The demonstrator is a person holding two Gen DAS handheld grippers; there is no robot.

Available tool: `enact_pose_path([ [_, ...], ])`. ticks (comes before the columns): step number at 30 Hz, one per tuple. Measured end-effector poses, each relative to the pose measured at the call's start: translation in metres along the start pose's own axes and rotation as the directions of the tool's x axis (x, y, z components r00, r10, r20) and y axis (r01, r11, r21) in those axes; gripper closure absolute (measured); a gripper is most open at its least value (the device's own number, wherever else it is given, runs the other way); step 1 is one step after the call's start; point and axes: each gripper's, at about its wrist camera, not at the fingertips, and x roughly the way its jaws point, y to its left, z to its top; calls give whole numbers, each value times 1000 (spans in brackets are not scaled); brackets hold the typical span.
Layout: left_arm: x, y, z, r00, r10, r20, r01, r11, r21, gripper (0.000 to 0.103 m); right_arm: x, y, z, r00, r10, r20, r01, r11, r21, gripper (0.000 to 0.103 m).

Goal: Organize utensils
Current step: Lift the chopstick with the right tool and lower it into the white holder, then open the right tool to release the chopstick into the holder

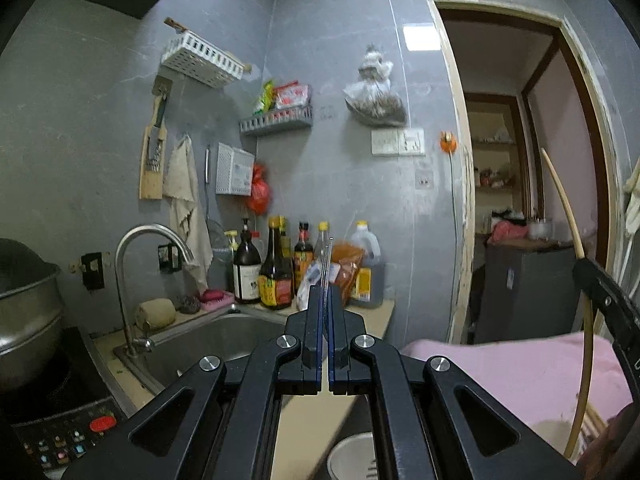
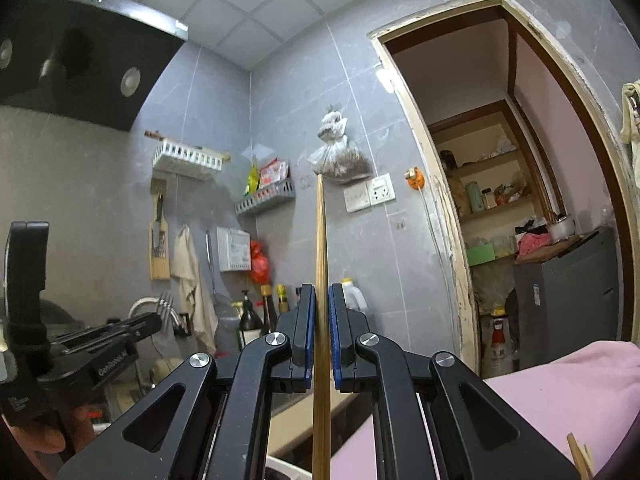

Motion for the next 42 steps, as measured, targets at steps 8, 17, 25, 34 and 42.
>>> enact_pose_path([
  [8, 10, -11, -23, 990, -85, -113, 84, 996, -16, 102, -6, -1, -14, 996, 10, -88, -15, 998, -53, 97],
  [17, 8, -9, -25, 951, -233, -203, 209, 969, -133, 100, -18, -12, -18, 986, 1, -169, -7, 999, -37, 95],
  [25, -10, -14, -10, 932, -312, -183, 280, 943, -182, 78, -32, -16, -7, 986, 6, -166, -11, 1000, -29, 76],
  [34, -30, -29, 10, 920, -372, -123, 340, 914, -220, 57, -66, -35, 30, 996, -47, -74, 43, 998, -47, 32],
  [42, -61, -62, 23, 902, -431, -38, 415, 888, -200, 16, -115, -70, 59, 985, -171, -25, 167, 979, -119, 0],
])
